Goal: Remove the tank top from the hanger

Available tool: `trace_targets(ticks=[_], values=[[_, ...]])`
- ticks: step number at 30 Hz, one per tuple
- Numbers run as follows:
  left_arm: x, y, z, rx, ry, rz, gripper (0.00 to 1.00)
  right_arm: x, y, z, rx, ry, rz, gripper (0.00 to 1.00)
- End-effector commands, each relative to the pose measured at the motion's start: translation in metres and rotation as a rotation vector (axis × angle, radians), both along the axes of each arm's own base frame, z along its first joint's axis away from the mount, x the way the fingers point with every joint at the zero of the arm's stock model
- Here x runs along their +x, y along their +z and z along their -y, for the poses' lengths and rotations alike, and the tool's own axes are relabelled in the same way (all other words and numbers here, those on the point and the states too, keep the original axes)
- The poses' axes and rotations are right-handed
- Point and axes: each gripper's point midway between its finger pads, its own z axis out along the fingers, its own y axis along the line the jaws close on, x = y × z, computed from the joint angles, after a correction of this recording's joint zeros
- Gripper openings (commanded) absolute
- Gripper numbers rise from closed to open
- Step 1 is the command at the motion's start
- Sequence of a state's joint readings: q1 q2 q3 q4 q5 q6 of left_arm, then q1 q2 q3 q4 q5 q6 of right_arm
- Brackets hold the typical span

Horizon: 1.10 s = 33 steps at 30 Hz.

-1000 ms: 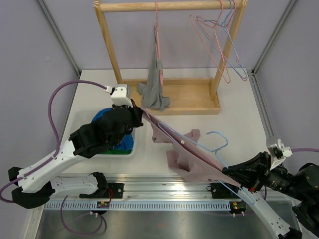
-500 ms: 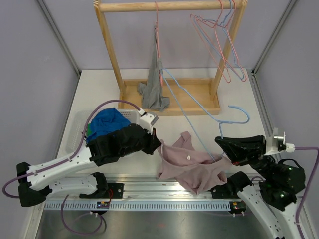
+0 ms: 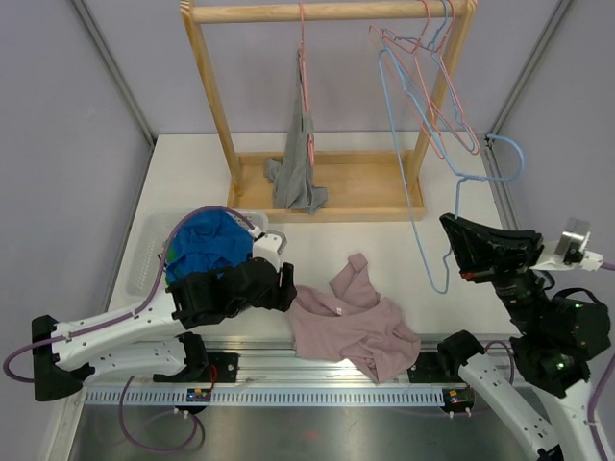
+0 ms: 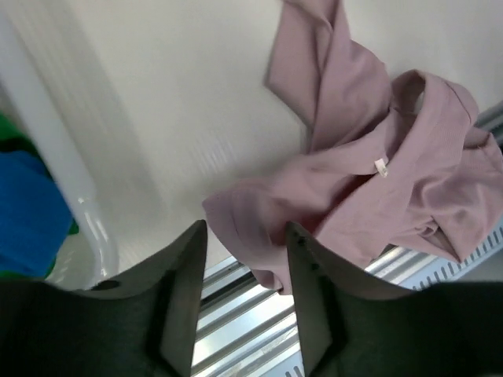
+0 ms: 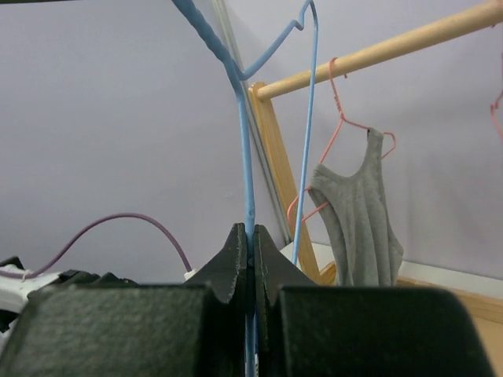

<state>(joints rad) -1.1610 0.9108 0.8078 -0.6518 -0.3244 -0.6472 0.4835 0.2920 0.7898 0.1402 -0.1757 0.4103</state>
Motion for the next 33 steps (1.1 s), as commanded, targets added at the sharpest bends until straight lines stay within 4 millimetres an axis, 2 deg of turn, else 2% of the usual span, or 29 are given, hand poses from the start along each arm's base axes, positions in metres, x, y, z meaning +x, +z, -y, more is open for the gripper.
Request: trace_targets(ticks=[1, 2, 3, 5, 6, 7, 8, 10, 11, 13, 17, 21, 26, 32, 33], values=[[0.022, 0.04, -0.022, -0.046, 0.192, 0.091, 0.65, 0.014, -0.012, 0.012, -0.126, -0.108, -0.212, 0.0], [0.025, 0.045, -0.033, -0.031, 0.224, 0.112, 0.86, 0.019, -0.029, 0.012, -0.187, -0.121, -0.293, 0.0], [0.028, 0.061, -0.035, -0.049, 0.243, 0.134, 0.99, 0.022, -0.024, 0.013, -0.203, -0.136, -0.317, 0.0], [0.032, 0.071, -0.052, -0.017, 0.286, 0.172, 0.99, 0.031, -0.039, 0.014, -0.249, -0.158, -0.407, 0.0], [0.034, 0.087, -0.057, -0.031, 0.299, 0.198, 0.99, 0.039, -0.038, 0.014, -0.259, -0.184, -0.442, 0.0], [0.035, 0.092, -0.062, -0.021, 0.308, 0.215, 0.99, 0.043, -0.04, 0.013, -0.27, -0.186, -0.467, 0.0], [0.037, 0.097, -0.071, 0.004, 0.328, 0.238, 0.99, 0.053, -0.052, 0.008, -0.317, -0.188, -0.522, 0.0], [0.038, 0.116, -0.08, -0.002, 0.329, 0.275, 0.99, 0.061, -0.044, 0.013, -0.315, -0.234, -0.548, 0.0], [0.038, 0.121, -0.088, 0.019, 0.338, 0.287, 0.99, 0.072, -0.049, 0.01, -0.336, -0.245, -0.587, 0.0], [0.037, 0.14, -0.098, 0.011, 0.338, 0.32, 0.99, 0.08, -0.036, 0.014, -0.33, -0.291, -0.578, 0.0], [0.038, 0.162, -0.117, 0.009, 0.346, 0.392, 0.99, 0.111, -0.013, 0.009, -0.355, -0.346, -0.573, 0.0], [0.034, 0.164, -0.124, -0.004, 0.335, 0.399, 0.99, 0.144, 0.007, 0.002, -0.376, -0.4, -0.563, 0.0], [0.03, 0.152, -0.121, -0.012, 0.311, 0.379, 0.99, 0.192, 0.03, -0.016, -0.403, -0.439, -0.559, 0.0], [0.027, 0.144, -0.113, -0.018, 0.278, 0.357, 0.99, 0.242, 0.047, -0.033, -0.391, -0.442, -0.564, 0.0], [0.027, 0.144, -0.112, -0.018, 0.273, 0.356, 0.99, 0.249, 0.048, -0.029, -0.383, -0.464, -0.567, 0.0]])
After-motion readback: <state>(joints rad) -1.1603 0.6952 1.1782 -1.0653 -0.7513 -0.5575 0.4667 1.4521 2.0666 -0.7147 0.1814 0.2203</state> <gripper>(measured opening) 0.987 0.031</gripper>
